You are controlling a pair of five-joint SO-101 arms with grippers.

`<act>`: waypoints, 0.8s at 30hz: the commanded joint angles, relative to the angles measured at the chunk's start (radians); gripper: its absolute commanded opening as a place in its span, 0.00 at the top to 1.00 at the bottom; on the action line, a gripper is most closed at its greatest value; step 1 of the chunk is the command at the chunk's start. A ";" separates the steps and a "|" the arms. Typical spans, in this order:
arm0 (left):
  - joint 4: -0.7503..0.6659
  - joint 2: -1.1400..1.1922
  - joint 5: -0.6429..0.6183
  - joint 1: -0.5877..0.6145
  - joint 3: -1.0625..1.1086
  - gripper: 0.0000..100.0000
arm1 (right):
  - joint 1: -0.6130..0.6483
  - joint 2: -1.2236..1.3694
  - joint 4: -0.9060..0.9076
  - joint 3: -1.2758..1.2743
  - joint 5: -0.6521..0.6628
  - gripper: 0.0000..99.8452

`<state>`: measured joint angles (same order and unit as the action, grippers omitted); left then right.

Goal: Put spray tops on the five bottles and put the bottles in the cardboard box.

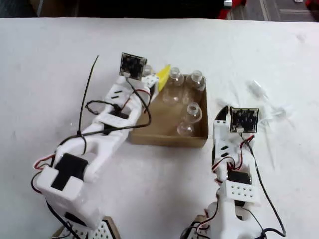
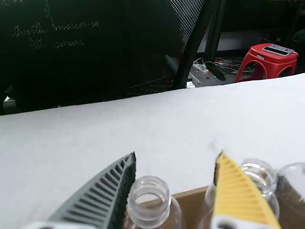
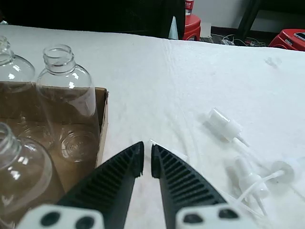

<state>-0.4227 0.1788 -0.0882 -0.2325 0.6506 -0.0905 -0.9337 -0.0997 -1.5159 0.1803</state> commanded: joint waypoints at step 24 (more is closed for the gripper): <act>1.548 -1.339 -0.074 0.587 0.091 0.75 | 0.004 0.002 -0.025 0.037 0.012 0.98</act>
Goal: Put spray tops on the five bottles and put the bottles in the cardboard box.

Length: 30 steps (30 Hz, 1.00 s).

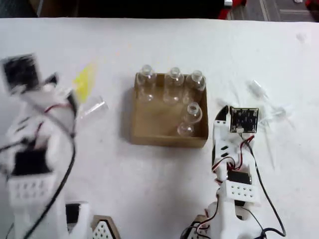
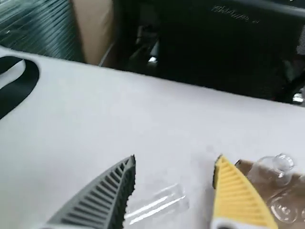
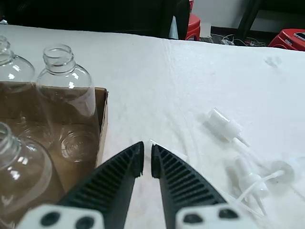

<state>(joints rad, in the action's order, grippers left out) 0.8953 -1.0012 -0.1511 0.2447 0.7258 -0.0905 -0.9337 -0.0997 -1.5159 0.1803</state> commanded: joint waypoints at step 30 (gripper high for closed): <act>0.112 0.222 -0.832 0.251 0.166 0.64 | 0.028 0.005 -0.022 0.023 0.012 0.98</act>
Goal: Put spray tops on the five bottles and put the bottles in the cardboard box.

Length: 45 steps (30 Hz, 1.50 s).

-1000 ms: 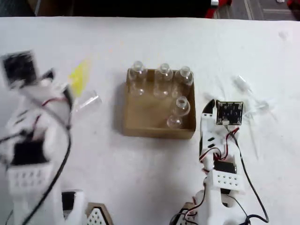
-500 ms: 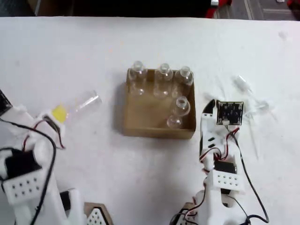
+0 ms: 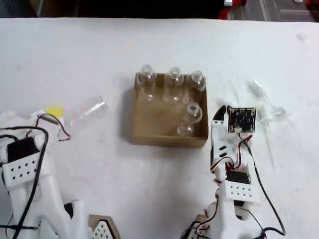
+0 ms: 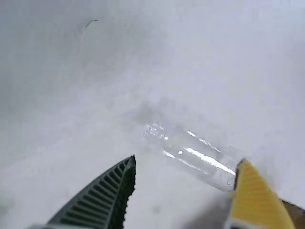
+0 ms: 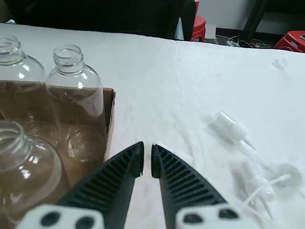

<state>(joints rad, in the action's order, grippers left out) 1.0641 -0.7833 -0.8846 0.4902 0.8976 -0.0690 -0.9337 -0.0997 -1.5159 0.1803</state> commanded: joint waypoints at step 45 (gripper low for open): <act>-0.434 0.705 -0.276 -0.068 -0.135 0.94 | 0.045 -0.001 -0.025 0.006 0.083 0.98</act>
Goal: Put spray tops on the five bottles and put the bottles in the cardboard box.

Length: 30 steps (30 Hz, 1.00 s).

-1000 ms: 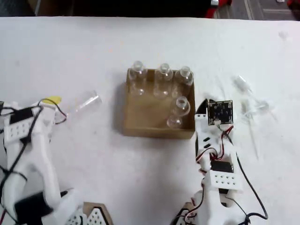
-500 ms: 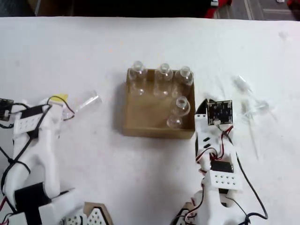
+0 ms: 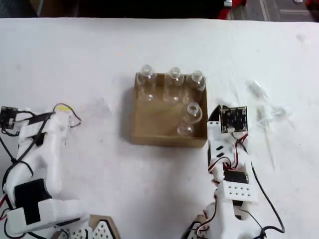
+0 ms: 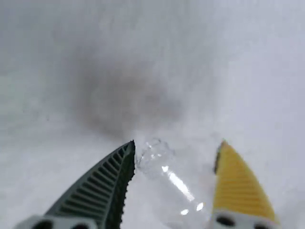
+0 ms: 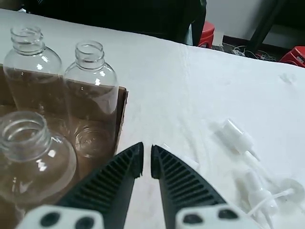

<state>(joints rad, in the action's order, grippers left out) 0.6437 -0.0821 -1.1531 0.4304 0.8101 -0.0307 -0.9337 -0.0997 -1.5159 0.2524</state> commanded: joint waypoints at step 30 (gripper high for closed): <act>0.864 0.008 0.471 -0.013 -1.108 0.92 | 0.004 -0.001 -0.028 0.006 0.011 0.98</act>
<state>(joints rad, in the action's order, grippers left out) 1.4983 -0.0667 -0.7557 0.4304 -0.2102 -0.0307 -0.9337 -0.0997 -1.5159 0.2524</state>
